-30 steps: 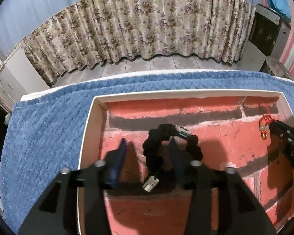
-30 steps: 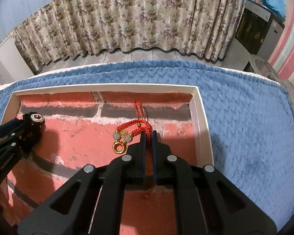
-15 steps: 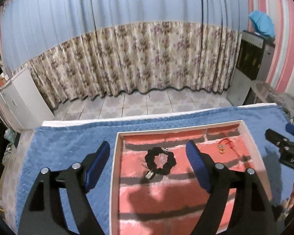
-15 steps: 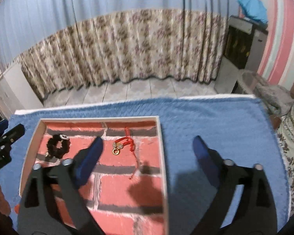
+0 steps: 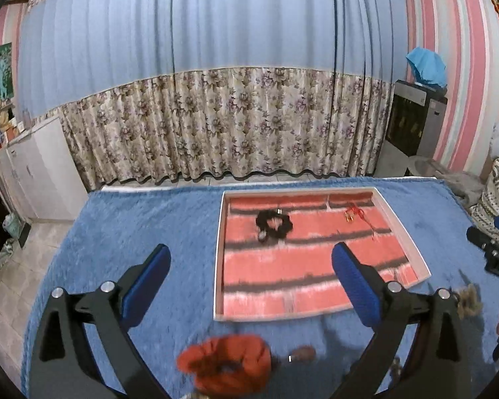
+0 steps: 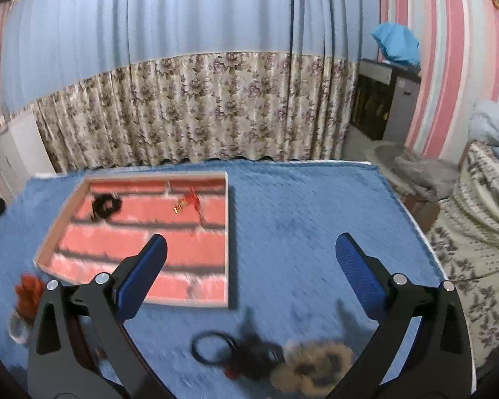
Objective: Organize jewelry
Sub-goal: 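Withdraw both tools from the tray back toward the remaining jewelry, then grasp the braided leather bracelet with the left tool while the right tool grasps the wooden bead bracelet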
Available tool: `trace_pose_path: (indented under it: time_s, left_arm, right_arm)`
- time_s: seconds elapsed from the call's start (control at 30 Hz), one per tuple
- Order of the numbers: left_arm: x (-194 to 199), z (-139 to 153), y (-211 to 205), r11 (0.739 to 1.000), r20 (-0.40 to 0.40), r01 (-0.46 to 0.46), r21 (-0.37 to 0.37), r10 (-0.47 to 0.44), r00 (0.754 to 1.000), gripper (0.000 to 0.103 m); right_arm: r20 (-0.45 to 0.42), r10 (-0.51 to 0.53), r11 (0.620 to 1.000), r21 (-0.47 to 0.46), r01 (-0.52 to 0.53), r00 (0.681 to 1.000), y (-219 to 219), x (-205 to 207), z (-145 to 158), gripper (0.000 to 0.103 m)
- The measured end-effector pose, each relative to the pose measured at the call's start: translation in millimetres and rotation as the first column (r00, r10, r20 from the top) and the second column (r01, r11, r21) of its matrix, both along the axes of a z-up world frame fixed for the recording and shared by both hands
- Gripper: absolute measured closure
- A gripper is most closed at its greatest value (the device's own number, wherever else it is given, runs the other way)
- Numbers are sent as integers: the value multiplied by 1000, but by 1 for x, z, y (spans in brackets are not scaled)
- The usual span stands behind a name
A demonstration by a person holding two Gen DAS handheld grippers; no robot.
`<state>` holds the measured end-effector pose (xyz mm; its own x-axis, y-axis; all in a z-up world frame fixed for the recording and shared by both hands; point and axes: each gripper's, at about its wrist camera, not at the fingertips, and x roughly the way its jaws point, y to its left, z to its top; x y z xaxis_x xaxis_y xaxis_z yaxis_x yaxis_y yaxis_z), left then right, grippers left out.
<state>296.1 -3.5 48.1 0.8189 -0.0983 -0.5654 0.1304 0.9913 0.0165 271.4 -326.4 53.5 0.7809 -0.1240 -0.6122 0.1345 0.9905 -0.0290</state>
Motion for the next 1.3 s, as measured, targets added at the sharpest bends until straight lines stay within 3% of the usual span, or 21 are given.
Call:
trace_pose_path:
  time_s: [0.17,0.37,0.7,1.0,1.3]
  left_arm:
    - [-37,-18,0,999,-16,10,-35,-11,1000,6]
    - [-68,-29,6,999,-32,-7,-39,6,999,5]
    - [-82,-54,15,998,-66,-26,-49,23,998,5]
    - [-97,-88,-3,998,-147,39,-56,-47,988,5]
    - [-111,-113,-20,995,-226,84,-54,-94,970,5]
  right_arm:
    - [-17,16,1000,-4,-16,1000,7,-33,-19,4]
    - [13,13,1000,-7,-13,1000,0,-58,-19,4]
    - [-10,19,1000,-6,-19,1000,6,-71,-44,4]
    - [-96,50,999,5,-49,994,35,-79,-78,5]
    - [-144,110,994,15,-109,983,70,-83,-91,9]
